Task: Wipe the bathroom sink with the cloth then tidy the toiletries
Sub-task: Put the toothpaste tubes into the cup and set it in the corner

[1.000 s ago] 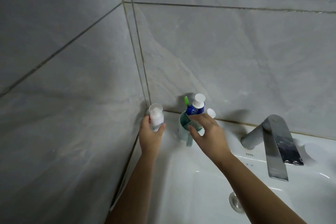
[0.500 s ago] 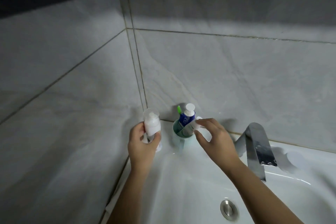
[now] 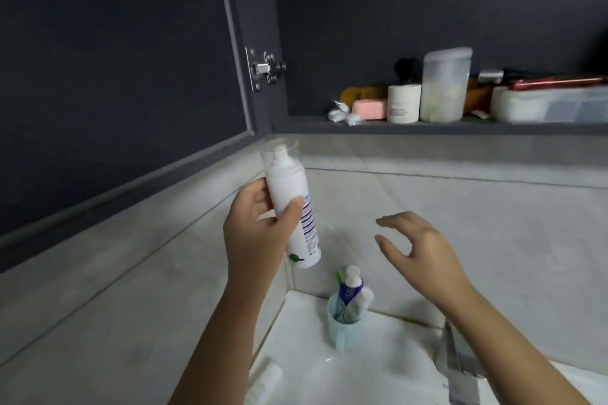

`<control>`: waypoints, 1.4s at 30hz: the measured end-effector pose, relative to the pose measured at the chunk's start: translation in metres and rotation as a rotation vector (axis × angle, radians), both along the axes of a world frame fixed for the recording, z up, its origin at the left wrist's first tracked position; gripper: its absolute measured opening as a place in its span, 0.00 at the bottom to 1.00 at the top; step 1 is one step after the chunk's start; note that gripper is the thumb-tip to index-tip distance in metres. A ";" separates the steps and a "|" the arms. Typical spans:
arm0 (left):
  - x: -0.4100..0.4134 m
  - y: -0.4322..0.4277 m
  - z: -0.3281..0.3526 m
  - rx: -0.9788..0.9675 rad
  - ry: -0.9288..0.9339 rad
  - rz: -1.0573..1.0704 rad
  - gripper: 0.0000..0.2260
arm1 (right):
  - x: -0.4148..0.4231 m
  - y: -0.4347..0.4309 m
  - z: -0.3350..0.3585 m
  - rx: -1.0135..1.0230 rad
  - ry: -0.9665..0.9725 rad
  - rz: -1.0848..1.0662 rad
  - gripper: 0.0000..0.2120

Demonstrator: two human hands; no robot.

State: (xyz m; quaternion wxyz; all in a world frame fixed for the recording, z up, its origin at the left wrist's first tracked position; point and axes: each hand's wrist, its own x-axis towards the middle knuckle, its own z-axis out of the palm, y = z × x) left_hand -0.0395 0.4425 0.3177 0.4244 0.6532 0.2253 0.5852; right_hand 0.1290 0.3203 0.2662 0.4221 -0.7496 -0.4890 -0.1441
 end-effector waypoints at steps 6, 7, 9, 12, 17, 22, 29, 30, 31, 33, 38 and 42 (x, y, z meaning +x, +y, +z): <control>0.026 0.004 0.075 0.071 -0.127 -0.116 0.13 | 0.014 -0.004 0.057 0.055 -0.070 0.003 0.11; 0.031 0.008 0.085 0.084 -0.129 -0.114 0.13 | 0.016 -0.003 0.065 0.054 -0.077 0.013 0.12; 0.040 0.018 0.106 0.120 -0.127 -0.088 0.12 | 0.018 0.002 0.079 0.059 -0.096 0.040 0.12; 0.055 0.033 0.130 0.177 -0.104 -0.026 0.11 | 0.023 0.012 0.095 0.061 -0.114 0.047 0.13; 0.079 0.063 0.146 0.246 -0.035 0.108 0.13 | 0.030 0.027 0.107 0.059 -0.105 0.069 0.14; 0.097 0.087 0.144 0.229 0.011 0.138 0.12 | 0.035 0.035 0.105 0.048 -0.062 0.085 0.14; 0.116 0.096 0.137 0.181 0.015 0.051 0.09 | 0.042 0.046 0.098 0.017 -0.052 0.089 0.14; 0.118 0.097 0.138 0.175 0.020 0.042 0.10 | 0.043 0.047 0.099 0.017 -0.053 0.089 0.14; 0.120 0.099 0.138 0.176 0.027 0.035 0.12 | 0.044 0.047 0.099 0.017 -0.054 0.089 0.13; 0.125 0.101 0.136 0.182 0.031 0.028 0.15 | 0.046 0.048 0.098 0.016 -0.054 0.091 0.13; 0.132 0.101 0.135 0.186 0.017 -0.041 0.22 | 0.049 0.050 0.092 0.012 -0.061 0.087 0.11; 0.136 0.102 0.130 0.189 -0.030 -0.052 0.22 | 0.050 0.052 0.084 0.002 -0.062 0.085 0.11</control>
